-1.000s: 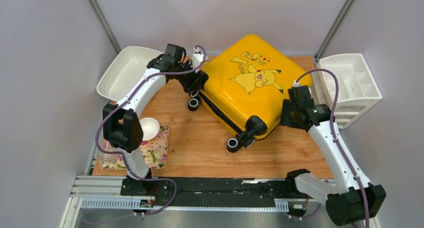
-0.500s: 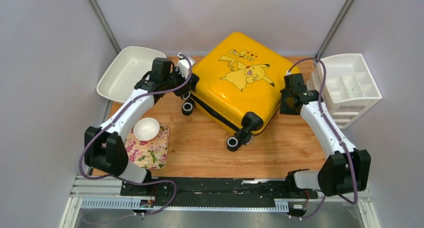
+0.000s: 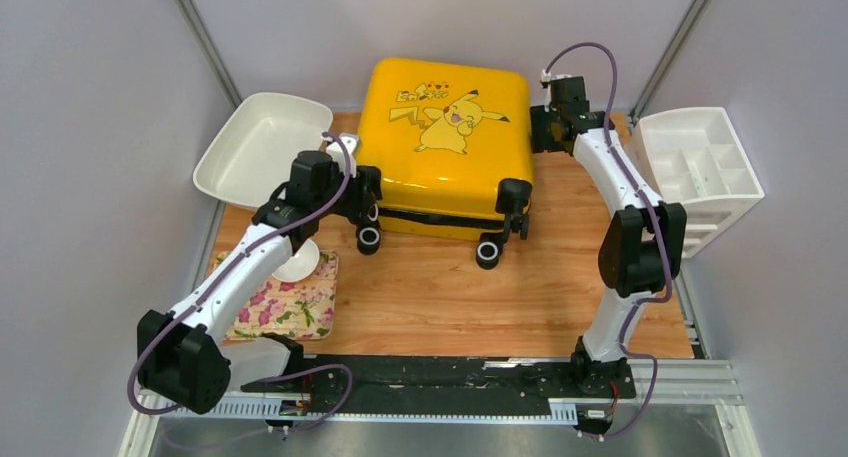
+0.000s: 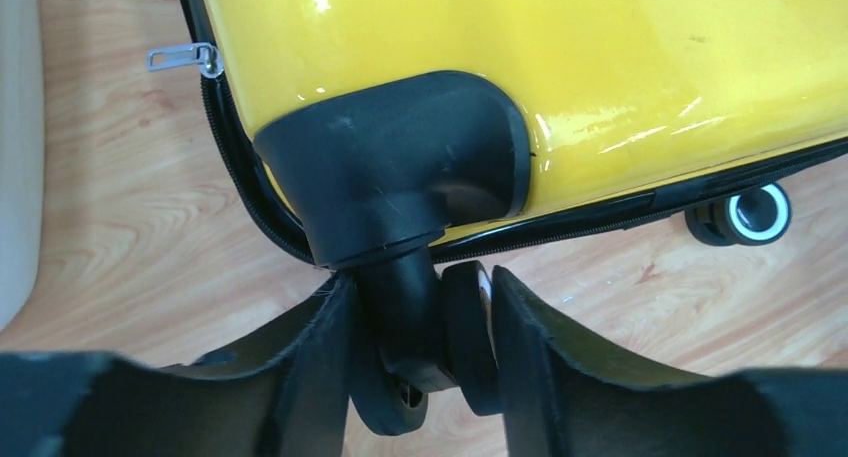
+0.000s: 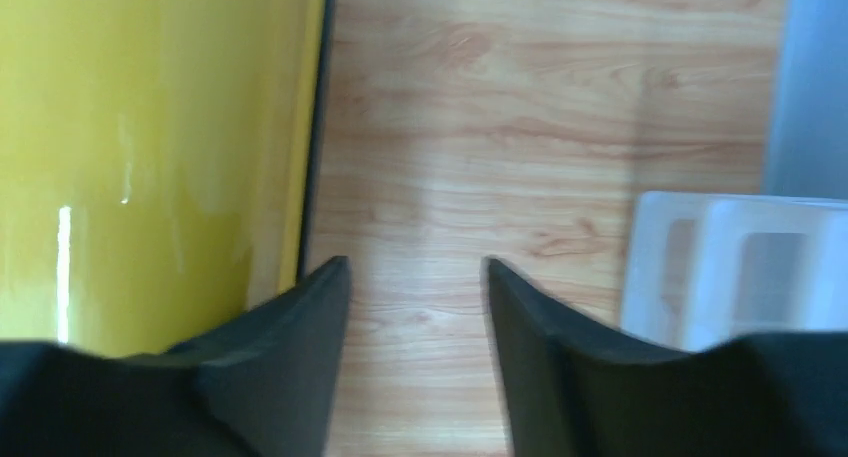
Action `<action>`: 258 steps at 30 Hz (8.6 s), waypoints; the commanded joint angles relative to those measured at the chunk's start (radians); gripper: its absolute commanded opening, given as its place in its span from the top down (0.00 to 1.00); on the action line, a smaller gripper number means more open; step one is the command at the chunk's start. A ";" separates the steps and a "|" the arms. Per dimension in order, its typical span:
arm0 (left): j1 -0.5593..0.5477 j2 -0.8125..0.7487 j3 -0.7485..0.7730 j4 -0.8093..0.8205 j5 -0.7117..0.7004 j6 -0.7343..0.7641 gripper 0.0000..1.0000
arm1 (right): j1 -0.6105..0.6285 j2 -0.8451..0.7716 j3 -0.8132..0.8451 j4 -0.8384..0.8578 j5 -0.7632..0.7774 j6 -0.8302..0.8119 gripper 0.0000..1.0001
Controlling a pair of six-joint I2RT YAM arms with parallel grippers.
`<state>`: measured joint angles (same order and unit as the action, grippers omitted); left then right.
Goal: Open, take out, and arrange the luggage
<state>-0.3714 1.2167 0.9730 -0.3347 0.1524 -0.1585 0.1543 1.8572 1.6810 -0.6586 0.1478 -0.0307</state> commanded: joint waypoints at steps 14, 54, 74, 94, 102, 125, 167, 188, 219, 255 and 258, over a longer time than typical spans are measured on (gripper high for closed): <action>0.009 -0.218 0.001 -0.153 0.099 -0.136 0.15 | 0.250 -0.507 -0.179 -0.368 -0.183 -0.003 0.07; 0.006 -0.127 -0.281 0.252 0.552 -0.023 0.50 | -0.114 -0.339 -0.040 -0.308 -0.052 -0.327 1.00; 0.397 0.020 -0.117 0.209 0.587 0.116 0.45 | -0.041 -0.521 -0.054 -0.564 -0.300 -0.296 0.04; 0.108 0.142 -0.307 0.528 0.704 0.076 0.55 | 0.441 -0.423 -0.064 -0.449 -0.464 -0.060 0.04; 0.135 0.069 -0.361 0.484 0.694 0.041 0.53 | 0.194 -0.382 0.120 -0.529 -0.441 -0.146 0.00; 0.324 0.283 0.031 0.165 0.668 0.592 0.41 | 0.031 -0.265 -0.121 -0.544 -0.192 -0.305 0.10; 0.322 0.482 0.293 0.192 0.360 0.194 0.47 | -0.175 -0.392 0.036 -0.485 -0.541 -0.316 0.28; 0.240 0.717 0.479 0.266 0.306 0.097 0.57 | -0.182 0.002 -0.061 -0.016 -0.457 -0.261 0.51; 0.362 0.537 0.539 0.257 0.101 0.010 0.18 | 0.355 -0.676 -0.882 0.310 -0.639 -0.350 0.40; 0.342 0.208 -0.083 0.361 0.136 -0.322 0.31 | -0.104 -0.100 -0.164 0.532 -0.248 0.077 0.35; 0.328 0.221 -0.080 0.344 0.090 -0.309 0.31 | -0.104 0.011 -0.109 0.567 -0.218 0.058 0.37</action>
<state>-0.0265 1.4197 0.8509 -0.0017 0.3000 -0.4541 0.0444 1.7699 1.4925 -0.2203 -0.1459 0.0299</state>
